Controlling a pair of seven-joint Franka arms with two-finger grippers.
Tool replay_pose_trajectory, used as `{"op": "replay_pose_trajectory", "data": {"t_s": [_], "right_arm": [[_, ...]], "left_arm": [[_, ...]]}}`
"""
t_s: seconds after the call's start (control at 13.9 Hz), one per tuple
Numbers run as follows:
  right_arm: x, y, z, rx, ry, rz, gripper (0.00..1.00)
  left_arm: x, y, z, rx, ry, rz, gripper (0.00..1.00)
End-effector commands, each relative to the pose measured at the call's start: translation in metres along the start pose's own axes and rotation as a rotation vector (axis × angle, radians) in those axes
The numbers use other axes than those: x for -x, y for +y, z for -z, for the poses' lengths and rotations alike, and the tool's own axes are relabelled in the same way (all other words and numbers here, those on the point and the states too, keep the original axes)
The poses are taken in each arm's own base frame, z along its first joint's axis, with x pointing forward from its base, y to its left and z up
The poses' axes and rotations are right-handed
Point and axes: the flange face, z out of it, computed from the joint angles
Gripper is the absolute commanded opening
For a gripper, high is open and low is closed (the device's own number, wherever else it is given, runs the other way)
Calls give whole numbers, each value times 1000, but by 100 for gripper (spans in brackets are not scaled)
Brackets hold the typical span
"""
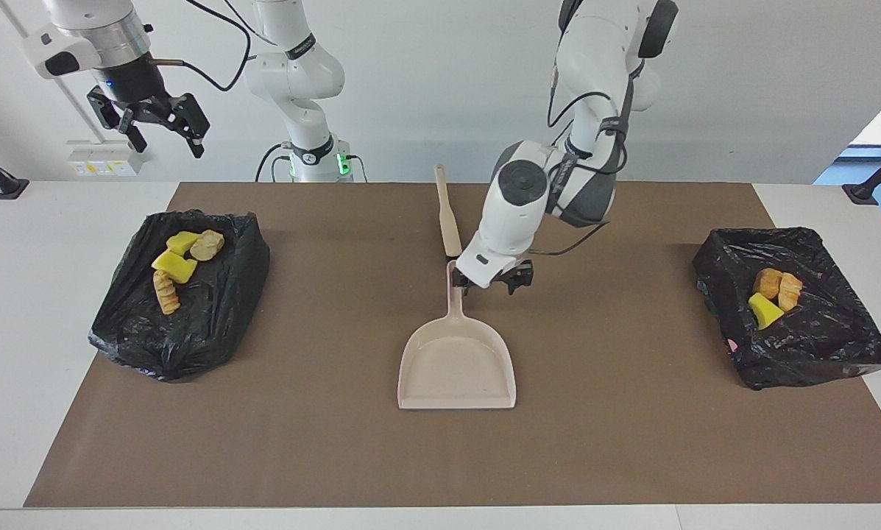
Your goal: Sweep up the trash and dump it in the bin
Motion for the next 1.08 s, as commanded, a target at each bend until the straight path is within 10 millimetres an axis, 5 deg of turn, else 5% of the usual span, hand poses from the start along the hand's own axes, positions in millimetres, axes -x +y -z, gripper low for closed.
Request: {"op": "replay_pose_trajectory", "data": {"t_s": [0.0,0.22,0.43,0.79,1.0], "right_arm": [[7,-13,1,-3,-3,35,100],[7,-14,1,-3,-3,33,100],[7,-14,1,-3,-3,33,100],[6,-27,-1,11,-6,61,100],[6,-19,0,11,-3,48,100]], "left_arm": [[51,-103,53,18,-1,-29,100],[85,-181,100,-18,-4,-56,100],[103,-229,133,-61,-29,-123,100],[99,-288,227,-53,79,-68,100],[67,-319,257,-46,43,-65,100]]}}
